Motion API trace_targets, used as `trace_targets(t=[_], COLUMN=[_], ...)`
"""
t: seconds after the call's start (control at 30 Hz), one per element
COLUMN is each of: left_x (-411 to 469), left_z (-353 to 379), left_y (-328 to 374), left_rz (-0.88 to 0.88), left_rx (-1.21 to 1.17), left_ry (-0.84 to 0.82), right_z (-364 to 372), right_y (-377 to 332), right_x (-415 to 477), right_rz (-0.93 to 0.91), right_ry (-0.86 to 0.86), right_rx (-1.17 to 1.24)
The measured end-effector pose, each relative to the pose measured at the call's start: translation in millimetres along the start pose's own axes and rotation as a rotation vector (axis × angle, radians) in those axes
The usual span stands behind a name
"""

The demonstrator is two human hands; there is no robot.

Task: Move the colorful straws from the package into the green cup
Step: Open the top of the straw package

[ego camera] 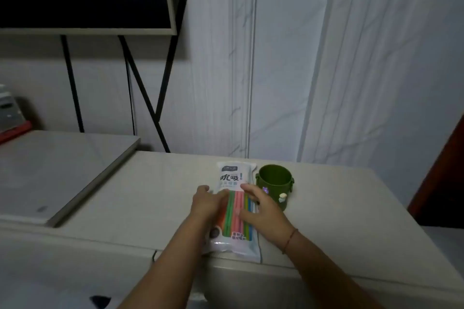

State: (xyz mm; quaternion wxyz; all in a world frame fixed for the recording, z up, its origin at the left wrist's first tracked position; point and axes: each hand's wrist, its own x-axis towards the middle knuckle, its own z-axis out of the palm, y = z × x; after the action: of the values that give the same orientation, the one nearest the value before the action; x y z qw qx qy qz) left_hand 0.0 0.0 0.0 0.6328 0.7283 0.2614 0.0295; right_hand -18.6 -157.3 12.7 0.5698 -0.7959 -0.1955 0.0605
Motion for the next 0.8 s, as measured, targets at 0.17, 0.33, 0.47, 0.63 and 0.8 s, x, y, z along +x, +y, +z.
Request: trace_targets(t=[0.17, 0.33, 0.47, 0.63, 0.8], left_x=[2, -3, -14, -28, -44], left_z=[4, 1, -12, -31, -43], left_y=[-3, 1, 12, 32, 38], left_rz=[0.03, -0.046, -0.053, 0.137, 0.31], left_rx=[0.064, -0.145, -0.313, -0.468, -0.414], left_ry=[0.023, -0.102, -0.139, -0.151, -0.176], right_z=[12, 17, 19, 23, 19], right_y=[9, 7, -7, -31, -53], right_x=[7, 11, 14, 22, 32], right_rz=[0.034, -0.036, -0.069, -0.107, -0.107], right_ry=[-0.016, 0.025, 0.049, 0.107, 0.156], right_rx=[-0.042, 0.011, 0.121, 0.302, 0.421])
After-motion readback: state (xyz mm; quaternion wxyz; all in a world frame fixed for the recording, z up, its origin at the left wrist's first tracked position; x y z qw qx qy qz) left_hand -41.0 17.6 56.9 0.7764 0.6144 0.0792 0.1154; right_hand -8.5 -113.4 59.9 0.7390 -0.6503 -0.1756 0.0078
